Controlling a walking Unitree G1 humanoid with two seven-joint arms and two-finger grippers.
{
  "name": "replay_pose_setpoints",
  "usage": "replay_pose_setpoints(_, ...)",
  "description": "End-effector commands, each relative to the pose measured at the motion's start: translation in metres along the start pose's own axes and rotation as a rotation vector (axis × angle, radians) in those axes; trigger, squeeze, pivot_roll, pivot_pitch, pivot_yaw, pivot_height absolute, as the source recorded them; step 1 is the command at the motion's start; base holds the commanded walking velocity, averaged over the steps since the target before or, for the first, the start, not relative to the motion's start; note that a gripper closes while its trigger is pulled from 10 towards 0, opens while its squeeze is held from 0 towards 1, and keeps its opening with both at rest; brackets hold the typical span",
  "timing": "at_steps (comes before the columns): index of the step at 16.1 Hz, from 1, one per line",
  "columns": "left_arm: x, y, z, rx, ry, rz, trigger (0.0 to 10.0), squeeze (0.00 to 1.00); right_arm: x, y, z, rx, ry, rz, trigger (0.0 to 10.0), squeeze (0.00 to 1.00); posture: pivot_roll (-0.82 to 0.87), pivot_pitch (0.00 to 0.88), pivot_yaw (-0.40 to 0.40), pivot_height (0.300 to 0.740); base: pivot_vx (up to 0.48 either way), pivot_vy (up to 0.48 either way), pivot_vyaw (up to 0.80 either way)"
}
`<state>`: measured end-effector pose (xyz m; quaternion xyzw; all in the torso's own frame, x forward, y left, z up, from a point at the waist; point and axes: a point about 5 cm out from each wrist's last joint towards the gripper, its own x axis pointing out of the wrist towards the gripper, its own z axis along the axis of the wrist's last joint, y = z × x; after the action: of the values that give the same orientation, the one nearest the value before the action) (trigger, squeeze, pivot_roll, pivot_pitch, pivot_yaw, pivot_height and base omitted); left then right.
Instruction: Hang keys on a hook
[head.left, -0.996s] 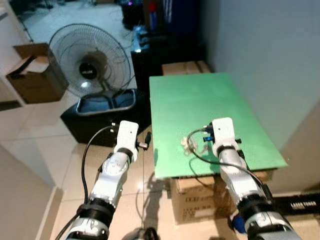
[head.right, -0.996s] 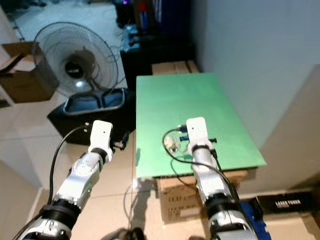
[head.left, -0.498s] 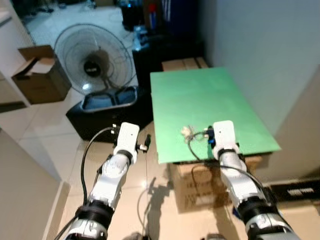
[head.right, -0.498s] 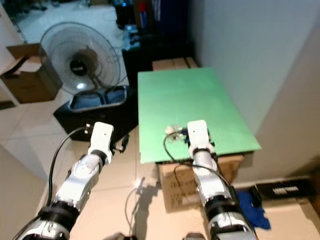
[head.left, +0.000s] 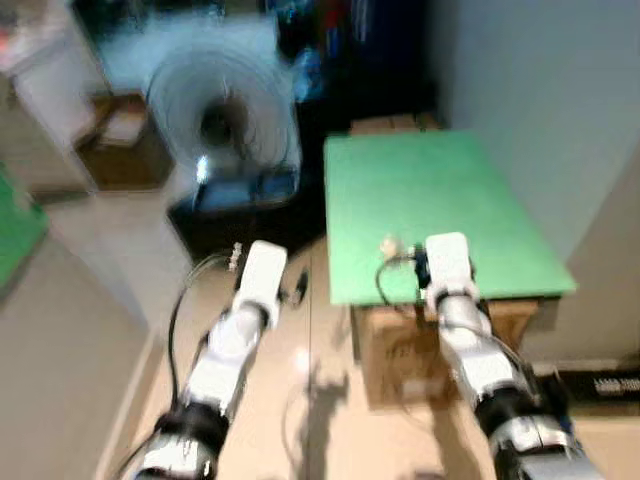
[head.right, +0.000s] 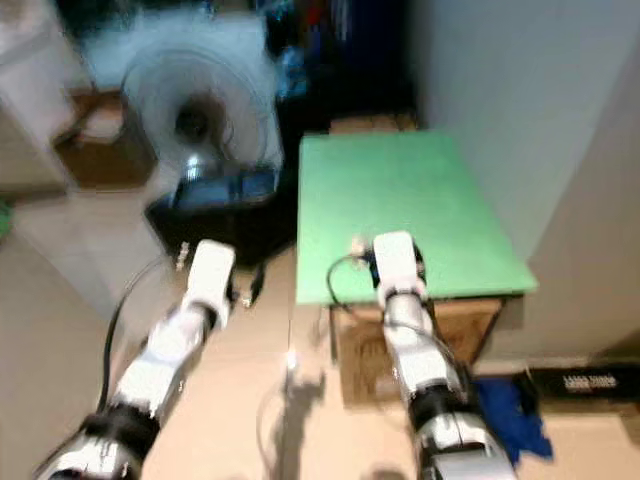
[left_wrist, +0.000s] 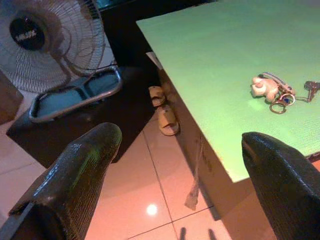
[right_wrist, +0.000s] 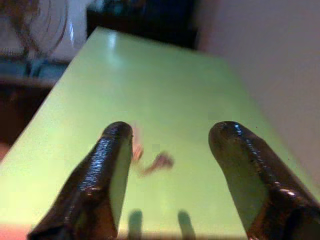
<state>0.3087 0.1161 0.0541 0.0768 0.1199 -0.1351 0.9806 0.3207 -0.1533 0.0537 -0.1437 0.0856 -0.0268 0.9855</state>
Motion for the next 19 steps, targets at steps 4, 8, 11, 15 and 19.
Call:
replay_pose_setpoints(4, 0.0014, 0.0042, 0.0046, 0.026, -0.014, -0.008, 10.0, 0.00, 0.0031, 0.0031, 0.0060, -0.031, -0.016, -0.009, 10.0, 0.00, -0.20, 0.000, 0.120, 0.723, 0.000, 0.000, 0.00)
replay_pose_setpoints(8, 0.0018, 0.0015, 0.0059, 0.021, -0.026, -0.029, 10.0, 0.00, 0.0023, 0.0058, 0.0052, -0.032, -0.018, 0.000, 10.0, 0.00, -0.20, 0.000, 0.124, 0.723, 0.456, 0.000, 0.00)
replay_pose_setpoints(11, 0.0017, 0.0002, 0.0063, 0.028, -0.028, -0.038, 10.0, 0.00, 0.0018, 0.0077, 0.0045, -0.038, -0.017, 0.004, 10.0, 0.00, -0.20, 0.000, 0.128, 0.723, 0.480, 0.000, 0.00)
replay_pose_setpoints(15, 0.0019, 0.0001, 0.0058, 0.028, -0.026, -0.040, 10.0, 0.00, 0.0013, 0.0100, 0.0045, -0.040, -0.019, 0.013, 10.0, 0.00, -0.20, 0.000, 0.128, 0.723, 0.475, 0.000, 0.00)
replay_pose_setpoints(19, 0.0019, -0.0002, 0.0053, 0.032, -0.024, -0.041, 10.0, 0.00, 0.0002, 0.0128, 0.0035, -0.042, -0.017, 0.022, 10.0, 0.00, -0.20, 0.000, 0.126, 0.723, 0.480, 0.000, 0.00)
